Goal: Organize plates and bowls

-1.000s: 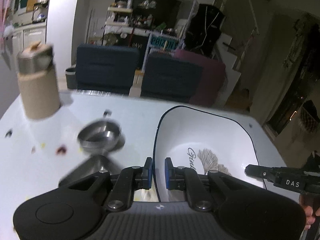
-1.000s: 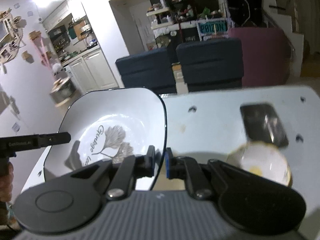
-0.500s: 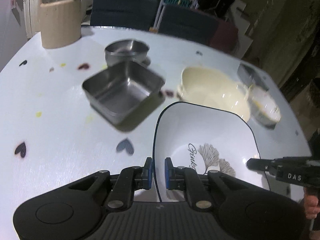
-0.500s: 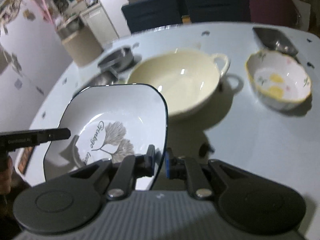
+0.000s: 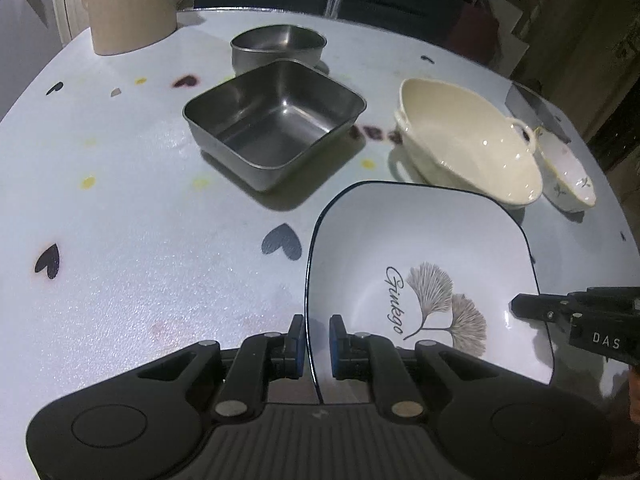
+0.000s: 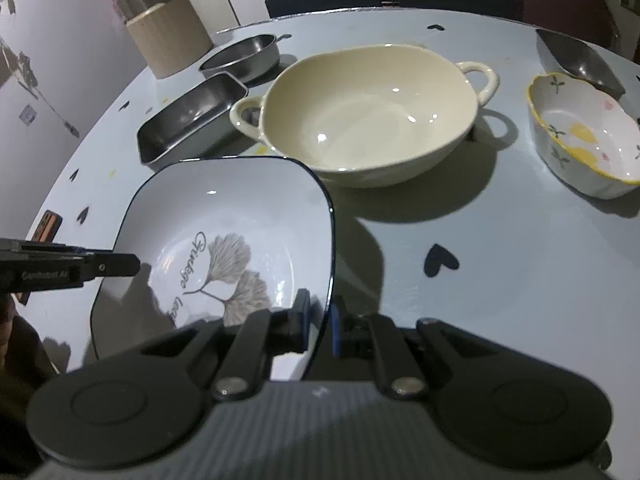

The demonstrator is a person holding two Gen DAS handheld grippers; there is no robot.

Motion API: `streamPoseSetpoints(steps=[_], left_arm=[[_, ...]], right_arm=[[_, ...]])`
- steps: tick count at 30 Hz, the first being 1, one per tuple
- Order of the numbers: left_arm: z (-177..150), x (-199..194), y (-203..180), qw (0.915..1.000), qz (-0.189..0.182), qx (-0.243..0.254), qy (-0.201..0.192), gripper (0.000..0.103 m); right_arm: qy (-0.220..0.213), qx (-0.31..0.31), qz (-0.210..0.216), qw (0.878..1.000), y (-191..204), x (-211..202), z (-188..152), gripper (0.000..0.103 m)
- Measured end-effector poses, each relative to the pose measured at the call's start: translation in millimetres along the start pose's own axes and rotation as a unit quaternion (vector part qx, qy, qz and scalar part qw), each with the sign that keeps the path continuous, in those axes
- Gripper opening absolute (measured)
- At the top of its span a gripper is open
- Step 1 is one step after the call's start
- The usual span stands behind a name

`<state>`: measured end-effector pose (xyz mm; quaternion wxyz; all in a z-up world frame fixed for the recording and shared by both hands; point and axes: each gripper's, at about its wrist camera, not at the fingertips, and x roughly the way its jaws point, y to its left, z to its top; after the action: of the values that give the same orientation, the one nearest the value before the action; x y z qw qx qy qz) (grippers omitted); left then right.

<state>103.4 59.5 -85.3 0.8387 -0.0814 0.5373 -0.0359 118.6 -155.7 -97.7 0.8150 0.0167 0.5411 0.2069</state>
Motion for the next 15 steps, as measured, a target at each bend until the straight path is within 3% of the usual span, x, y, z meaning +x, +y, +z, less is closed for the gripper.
streamPoseSetpoints(steps=[15], left_arm=[[3.8, 1.2, 0.5, 1.0000, 0.006, 0.001, 0.001, 0.012]], right_arm=[[0.011, 0.001, -0.003, 1.000, 5.4, -2.6, 0.7, 0.013]])
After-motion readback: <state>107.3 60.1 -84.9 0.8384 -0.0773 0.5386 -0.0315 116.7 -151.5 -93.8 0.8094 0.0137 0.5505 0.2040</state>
